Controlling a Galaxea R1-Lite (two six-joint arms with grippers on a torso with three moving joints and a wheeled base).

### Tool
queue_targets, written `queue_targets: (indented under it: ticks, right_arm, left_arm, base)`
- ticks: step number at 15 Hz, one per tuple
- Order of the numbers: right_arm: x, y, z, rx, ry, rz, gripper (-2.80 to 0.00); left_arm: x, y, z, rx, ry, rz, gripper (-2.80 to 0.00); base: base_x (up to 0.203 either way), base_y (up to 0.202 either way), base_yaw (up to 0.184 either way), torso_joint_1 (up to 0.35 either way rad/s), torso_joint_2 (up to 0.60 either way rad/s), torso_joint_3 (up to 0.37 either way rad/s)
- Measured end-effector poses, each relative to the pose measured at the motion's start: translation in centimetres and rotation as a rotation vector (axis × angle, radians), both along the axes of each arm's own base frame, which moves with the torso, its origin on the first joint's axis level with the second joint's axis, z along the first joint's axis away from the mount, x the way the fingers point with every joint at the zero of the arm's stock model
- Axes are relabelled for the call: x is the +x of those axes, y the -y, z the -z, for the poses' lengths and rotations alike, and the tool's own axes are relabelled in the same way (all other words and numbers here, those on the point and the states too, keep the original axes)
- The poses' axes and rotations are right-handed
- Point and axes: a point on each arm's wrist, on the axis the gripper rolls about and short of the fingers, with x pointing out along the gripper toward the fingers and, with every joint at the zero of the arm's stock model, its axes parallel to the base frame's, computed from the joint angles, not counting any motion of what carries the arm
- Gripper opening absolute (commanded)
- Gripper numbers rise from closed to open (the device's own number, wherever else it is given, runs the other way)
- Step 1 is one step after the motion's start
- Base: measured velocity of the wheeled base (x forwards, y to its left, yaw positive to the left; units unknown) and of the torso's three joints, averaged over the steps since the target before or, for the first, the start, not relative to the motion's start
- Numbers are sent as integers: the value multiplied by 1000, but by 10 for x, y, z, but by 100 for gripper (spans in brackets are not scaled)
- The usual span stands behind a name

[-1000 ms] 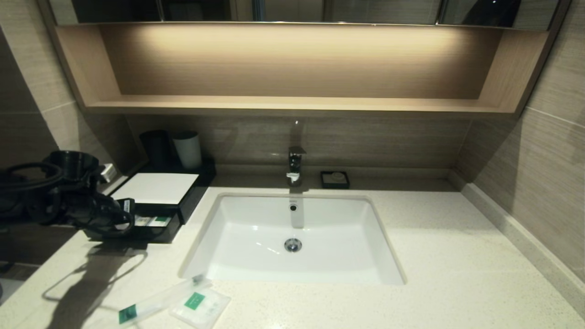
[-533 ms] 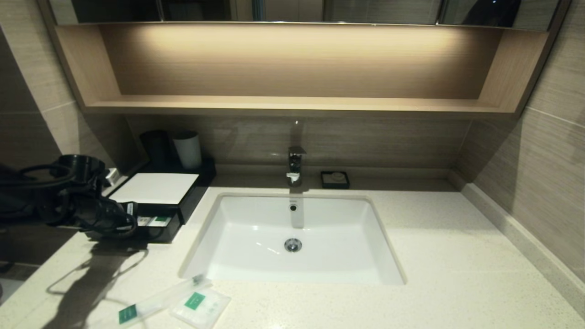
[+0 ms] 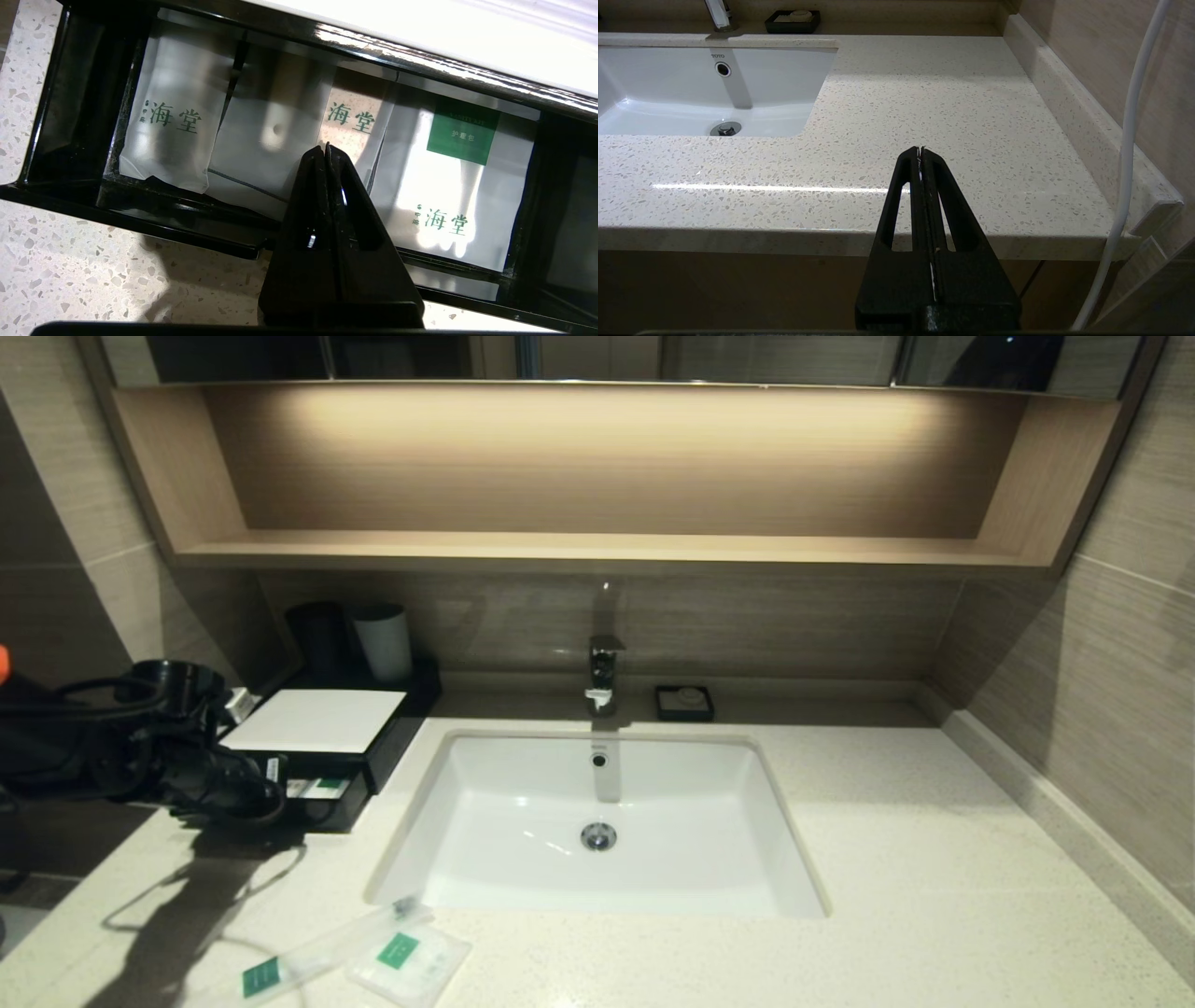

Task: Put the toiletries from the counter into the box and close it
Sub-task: Open the drawer

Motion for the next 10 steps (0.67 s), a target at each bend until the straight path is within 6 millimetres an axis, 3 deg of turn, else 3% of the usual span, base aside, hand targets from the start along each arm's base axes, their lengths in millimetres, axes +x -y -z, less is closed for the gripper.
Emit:
queue_targets:
  ticks: [10]
  right_arm:
    - [0, 0, 0, 0, 0, 0, -280]
  left_arm:
    - [-6, 1, -4, -3, -55, -2, -280]
  base:
    - [0, 0, 0, 0, 0, 0]
